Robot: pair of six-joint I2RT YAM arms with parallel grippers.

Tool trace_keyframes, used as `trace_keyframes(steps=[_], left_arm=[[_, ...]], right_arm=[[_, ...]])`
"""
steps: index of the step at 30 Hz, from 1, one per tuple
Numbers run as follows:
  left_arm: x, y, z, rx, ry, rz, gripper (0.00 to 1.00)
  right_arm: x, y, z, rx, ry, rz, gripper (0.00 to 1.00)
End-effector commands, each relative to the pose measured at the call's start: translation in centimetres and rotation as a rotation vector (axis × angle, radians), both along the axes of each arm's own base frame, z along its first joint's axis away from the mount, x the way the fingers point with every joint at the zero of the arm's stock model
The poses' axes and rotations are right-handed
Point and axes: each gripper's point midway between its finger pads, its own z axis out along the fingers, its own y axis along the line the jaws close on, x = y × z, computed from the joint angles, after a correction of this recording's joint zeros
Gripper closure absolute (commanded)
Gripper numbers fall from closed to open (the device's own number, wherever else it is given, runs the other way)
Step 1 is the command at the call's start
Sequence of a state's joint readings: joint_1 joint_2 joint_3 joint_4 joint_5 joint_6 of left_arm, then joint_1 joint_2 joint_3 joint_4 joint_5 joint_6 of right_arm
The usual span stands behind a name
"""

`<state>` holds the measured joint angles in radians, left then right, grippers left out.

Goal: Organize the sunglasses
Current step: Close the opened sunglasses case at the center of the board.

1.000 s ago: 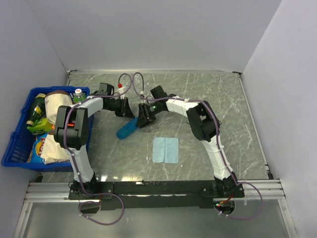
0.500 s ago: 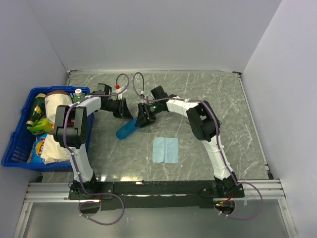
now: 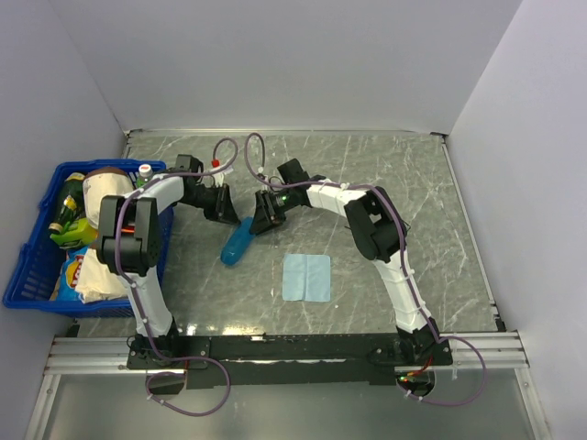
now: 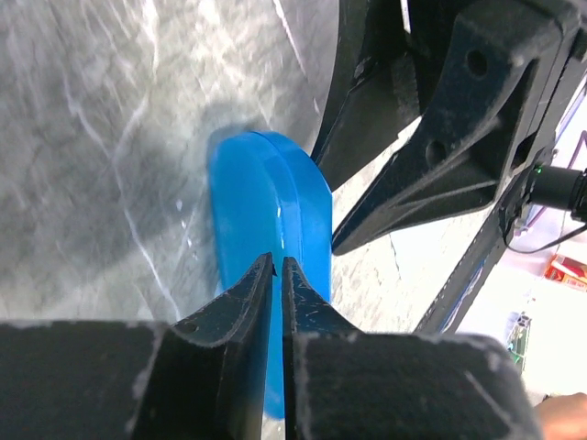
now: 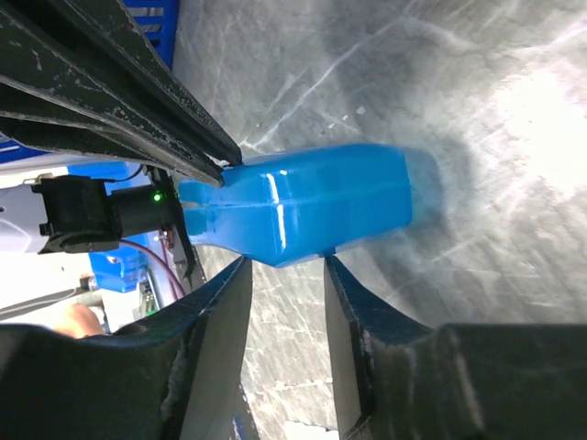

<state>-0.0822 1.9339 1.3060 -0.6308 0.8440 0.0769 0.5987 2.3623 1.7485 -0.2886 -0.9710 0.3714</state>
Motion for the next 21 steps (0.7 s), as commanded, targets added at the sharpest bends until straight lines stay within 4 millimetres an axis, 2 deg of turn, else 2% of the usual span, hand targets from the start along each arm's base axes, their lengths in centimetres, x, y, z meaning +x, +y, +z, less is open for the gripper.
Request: trace_keyframes(steps=[1,9,16,21], left_arm=[[-4.1,0.0,0.1,0.018,0.108,-0.062,0.88],[-5.9,0.5,-0.1,0.030,0.148,-0.087,0.99],[-7.0,0.4,-0.4,0.015,0.216,-0.092,0.99],[-7.9,0.1,-0.2,-0.016,0.248,-0.122,0.99]], right_arm=[[1.2,1.8,3.1,0.067,-0.125,-0.015,0.58],[-0.3,2.4,3.4,0.092,-0.084,0.009,0.64],[-2.0,3.7,4.5,0.110,-0.069,0.031,0.64],[-1.7,3.9,3.2,0.077,-0.045,0.007,0.64]])
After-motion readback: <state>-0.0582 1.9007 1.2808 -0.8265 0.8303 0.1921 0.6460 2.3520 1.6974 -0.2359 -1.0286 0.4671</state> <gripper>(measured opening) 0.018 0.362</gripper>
